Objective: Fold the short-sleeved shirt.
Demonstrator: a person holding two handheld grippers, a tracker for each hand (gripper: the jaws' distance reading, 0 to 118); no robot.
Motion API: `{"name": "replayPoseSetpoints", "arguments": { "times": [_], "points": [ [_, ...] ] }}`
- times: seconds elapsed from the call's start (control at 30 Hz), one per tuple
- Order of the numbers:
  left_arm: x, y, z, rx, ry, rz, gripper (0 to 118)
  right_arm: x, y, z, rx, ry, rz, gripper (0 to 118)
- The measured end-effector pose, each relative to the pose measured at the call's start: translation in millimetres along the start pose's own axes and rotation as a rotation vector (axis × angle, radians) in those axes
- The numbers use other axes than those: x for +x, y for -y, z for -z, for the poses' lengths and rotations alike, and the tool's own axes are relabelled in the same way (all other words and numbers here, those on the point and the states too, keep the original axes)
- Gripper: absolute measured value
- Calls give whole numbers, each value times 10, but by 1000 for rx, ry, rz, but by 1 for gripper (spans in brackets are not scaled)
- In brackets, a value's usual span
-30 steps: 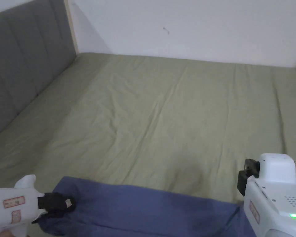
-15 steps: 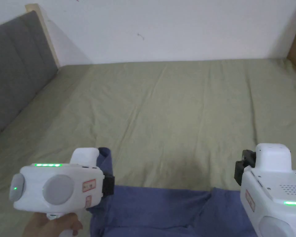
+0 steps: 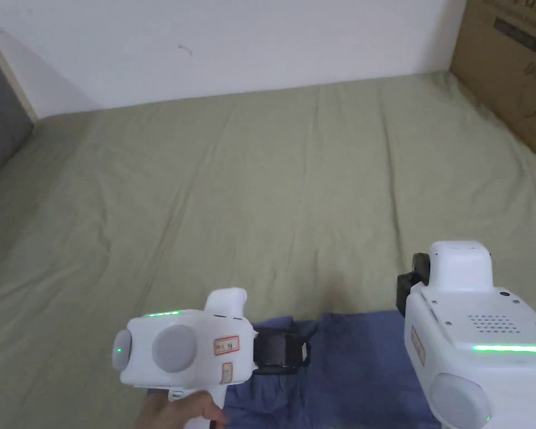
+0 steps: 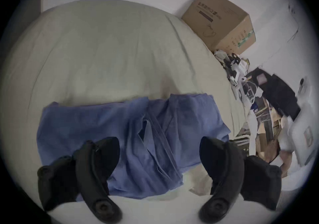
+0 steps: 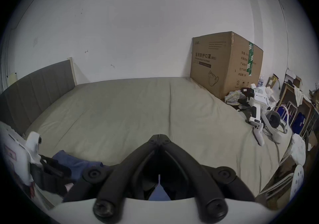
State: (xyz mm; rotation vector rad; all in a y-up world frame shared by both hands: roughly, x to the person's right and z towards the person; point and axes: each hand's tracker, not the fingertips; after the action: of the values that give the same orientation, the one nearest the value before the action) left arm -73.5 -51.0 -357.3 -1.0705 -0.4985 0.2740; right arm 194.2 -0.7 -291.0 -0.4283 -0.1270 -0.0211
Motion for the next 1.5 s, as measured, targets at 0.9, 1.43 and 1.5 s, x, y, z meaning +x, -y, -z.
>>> {"name": "replayPoseSetpoints", "arguments": {
  "times": [0.9, 1.43, 1.5],
  "points": [
    [-3, 309, 359, -20, 0, -56, 2, 149, -11, -68, 7, 3, 31, 1],
    [315, 423, 309, -31, 153, 42, 2, -23, -45, -88, -5, -13, -11, 1],
    [182, 374, 150, 7, 190, 17, 2, -61, -69, -88, -2, -15, -19, 1]
  ]
}}
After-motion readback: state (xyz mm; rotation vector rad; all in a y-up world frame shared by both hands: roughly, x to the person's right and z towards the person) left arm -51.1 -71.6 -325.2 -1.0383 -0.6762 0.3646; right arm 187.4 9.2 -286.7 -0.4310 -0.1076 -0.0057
